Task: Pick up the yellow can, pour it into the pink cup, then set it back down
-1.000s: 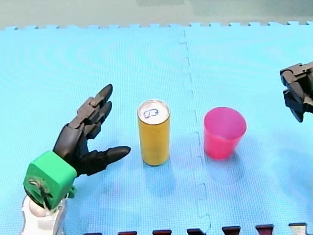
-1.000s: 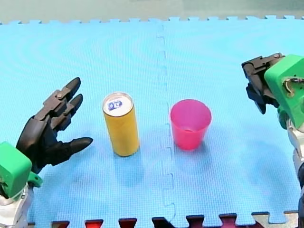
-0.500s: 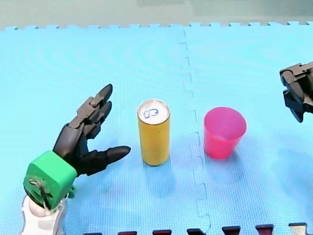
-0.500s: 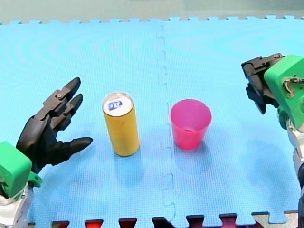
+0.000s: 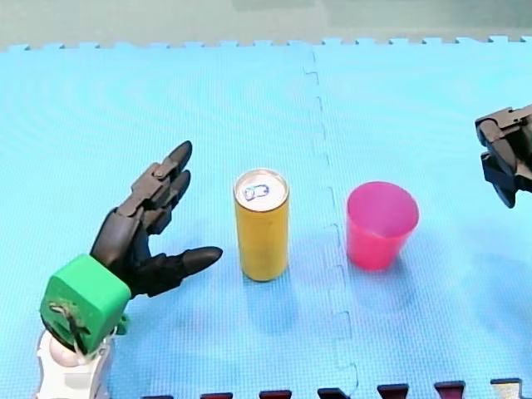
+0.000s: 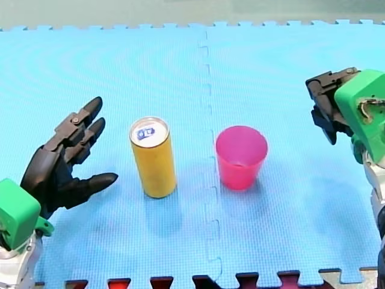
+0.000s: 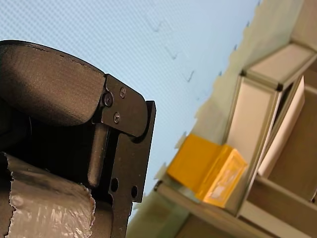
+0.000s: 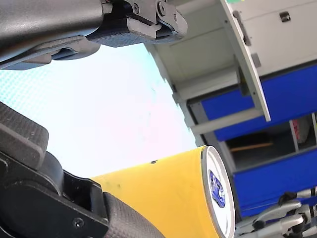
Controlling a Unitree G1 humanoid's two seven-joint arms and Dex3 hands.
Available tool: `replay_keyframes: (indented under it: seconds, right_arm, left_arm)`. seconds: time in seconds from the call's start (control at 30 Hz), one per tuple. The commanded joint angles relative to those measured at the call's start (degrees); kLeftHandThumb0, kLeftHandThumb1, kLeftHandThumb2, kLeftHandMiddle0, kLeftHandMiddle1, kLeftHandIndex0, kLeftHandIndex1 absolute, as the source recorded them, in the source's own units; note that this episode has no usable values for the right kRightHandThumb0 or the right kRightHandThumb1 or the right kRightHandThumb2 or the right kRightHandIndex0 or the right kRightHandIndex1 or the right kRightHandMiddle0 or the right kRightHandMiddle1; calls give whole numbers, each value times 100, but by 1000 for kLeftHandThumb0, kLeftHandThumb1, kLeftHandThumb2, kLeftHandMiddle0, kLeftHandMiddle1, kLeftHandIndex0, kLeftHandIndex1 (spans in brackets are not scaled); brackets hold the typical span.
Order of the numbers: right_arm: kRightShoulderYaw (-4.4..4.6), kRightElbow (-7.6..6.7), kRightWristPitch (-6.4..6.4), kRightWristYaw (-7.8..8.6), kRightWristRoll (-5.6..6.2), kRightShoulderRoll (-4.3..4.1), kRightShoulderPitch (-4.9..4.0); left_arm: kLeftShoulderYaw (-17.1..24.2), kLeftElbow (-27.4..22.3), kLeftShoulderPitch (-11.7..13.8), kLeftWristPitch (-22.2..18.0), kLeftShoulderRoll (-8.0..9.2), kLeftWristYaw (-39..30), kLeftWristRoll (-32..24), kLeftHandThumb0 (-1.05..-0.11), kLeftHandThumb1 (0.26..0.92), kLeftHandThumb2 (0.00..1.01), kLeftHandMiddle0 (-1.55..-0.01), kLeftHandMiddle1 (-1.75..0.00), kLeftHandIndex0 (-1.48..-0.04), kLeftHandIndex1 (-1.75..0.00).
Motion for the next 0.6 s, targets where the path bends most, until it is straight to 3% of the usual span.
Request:
replay_keyframes:
  seconds: [0.0,0.57]
  right_arm:
    - [-19,1,6,13,27,-27,-12]
    - [-108,-6,54,137,107,-35,-36]
  left_arm:
    - [-4,-27,4,24,14,8,2,-945,755,0,-213,0,-222,-1]
    - [-97,-71,-11,135,62,240,205,-976,788,6,-217,-1,-217,0]
